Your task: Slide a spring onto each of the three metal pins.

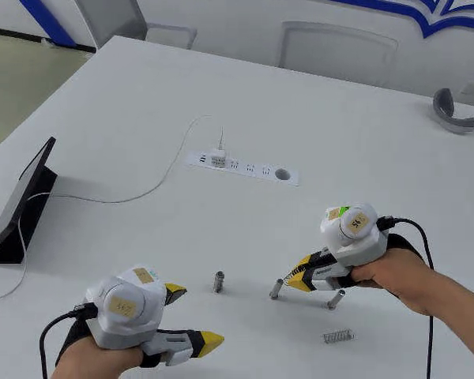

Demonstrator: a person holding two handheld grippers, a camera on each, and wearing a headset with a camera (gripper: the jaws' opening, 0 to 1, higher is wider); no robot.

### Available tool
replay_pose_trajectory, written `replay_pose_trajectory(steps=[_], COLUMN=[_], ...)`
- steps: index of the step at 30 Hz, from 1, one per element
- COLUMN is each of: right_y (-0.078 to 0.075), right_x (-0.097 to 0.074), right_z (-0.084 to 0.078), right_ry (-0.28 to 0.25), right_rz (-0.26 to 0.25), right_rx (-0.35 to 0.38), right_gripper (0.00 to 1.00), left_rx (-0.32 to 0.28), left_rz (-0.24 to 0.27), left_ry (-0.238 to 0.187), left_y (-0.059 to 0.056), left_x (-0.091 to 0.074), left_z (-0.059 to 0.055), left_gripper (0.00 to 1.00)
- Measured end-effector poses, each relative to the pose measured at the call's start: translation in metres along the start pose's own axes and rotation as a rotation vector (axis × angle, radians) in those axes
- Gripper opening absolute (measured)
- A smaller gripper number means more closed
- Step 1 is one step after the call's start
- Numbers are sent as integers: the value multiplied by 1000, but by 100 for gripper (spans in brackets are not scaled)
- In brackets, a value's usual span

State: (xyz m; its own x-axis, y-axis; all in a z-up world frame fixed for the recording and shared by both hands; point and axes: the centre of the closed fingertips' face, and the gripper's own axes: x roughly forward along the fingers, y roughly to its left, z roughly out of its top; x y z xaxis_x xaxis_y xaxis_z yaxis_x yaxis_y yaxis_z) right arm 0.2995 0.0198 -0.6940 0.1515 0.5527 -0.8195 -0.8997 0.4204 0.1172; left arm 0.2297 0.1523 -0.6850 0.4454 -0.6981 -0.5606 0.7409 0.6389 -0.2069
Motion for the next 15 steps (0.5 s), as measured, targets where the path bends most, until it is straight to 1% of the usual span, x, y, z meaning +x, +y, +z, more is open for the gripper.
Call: replay_pose_trajectory(steps=[10, 15], right_y=[-1, -4], right_x=[8, 10], right_z=[1, 3], right_ry=[5, 6], right_rz=[15, 12], right_rx=[-5, -8], right_gripper=[13, 13], left_rx=[-21, -26], left_rz=[8, 13], left_ry=[5, 4], left_y=[3, 5], left_x=[-1, -2], left_z=[-5, -6], left_gripper=[63, 63])
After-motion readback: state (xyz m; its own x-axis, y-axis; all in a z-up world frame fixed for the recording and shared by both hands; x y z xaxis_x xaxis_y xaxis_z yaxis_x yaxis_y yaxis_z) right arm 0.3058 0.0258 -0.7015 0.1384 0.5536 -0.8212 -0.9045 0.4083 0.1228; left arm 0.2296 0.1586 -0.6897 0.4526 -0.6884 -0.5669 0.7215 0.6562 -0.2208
